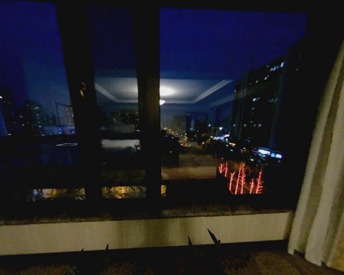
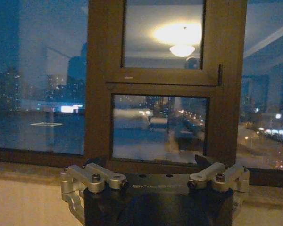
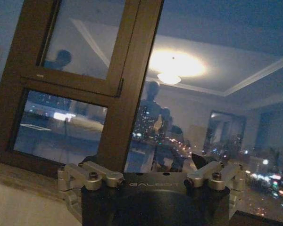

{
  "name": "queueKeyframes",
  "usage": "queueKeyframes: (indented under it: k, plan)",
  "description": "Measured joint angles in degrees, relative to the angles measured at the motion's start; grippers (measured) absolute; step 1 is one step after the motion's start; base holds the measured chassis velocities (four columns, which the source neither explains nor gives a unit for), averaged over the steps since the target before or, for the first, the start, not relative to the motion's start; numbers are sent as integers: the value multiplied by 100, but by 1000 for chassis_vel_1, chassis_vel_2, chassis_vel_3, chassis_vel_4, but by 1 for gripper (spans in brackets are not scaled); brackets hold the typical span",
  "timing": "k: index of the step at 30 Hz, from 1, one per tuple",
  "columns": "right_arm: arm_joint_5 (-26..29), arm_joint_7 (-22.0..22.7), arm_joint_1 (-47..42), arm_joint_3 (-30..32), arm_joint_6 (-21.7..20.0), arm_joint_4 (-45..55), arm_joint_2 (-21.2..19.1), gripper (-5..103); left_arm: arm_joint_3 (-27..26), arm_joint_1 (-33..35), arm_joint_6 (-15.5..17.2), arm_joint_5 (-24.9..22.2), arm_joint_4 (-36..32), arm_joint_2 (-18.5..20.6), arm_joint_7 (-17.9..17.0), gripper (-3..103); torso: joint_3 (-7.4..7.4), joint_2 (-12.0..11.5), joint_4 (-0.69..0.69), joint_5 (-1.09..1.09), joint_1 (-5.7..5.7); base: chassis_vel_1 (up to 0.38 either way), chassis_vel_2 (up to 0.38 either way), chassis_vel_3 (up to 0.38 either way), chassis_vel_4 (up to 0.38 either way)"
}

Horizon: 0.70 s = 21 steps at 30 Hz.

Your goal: Open the curtains by pulling them apart, changing their state from closed to fully open.

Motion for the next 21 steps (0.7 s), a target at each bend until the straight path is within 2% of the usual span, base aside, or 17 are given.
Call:
queueKeyframes:
  k: [6, 10, 17, 21]
  plan:
    - [7, 62, 13, -3, -70, 27, -1, 100, -14, 16, -24, 24, -22, -21, 0, 100, -1, 1, -3, 0, -3, 275, -158, -308, 163]
    - [6, 79, 7, -11, -115, 47, 0, 100, -35, 11, -41, 25, -20, -13, -5, 100, -4, 6, -1, -1, -6, 143, -120, -160, 134]
    - [-37, 83, -8, -17, -5, 46, -2, 100, -9, -13, -42, -24, -15, 44, -6, 100, 2, -1, -4, 2, 4, -3, -3, 3, 11]
    - [-78, 83, -20, -20, -5, 64, -2, 100, 31, -31, -42, -103, 23, 86, -19, 100, 3, -2, -2, 1, 6, -26, 13, 25, -13]
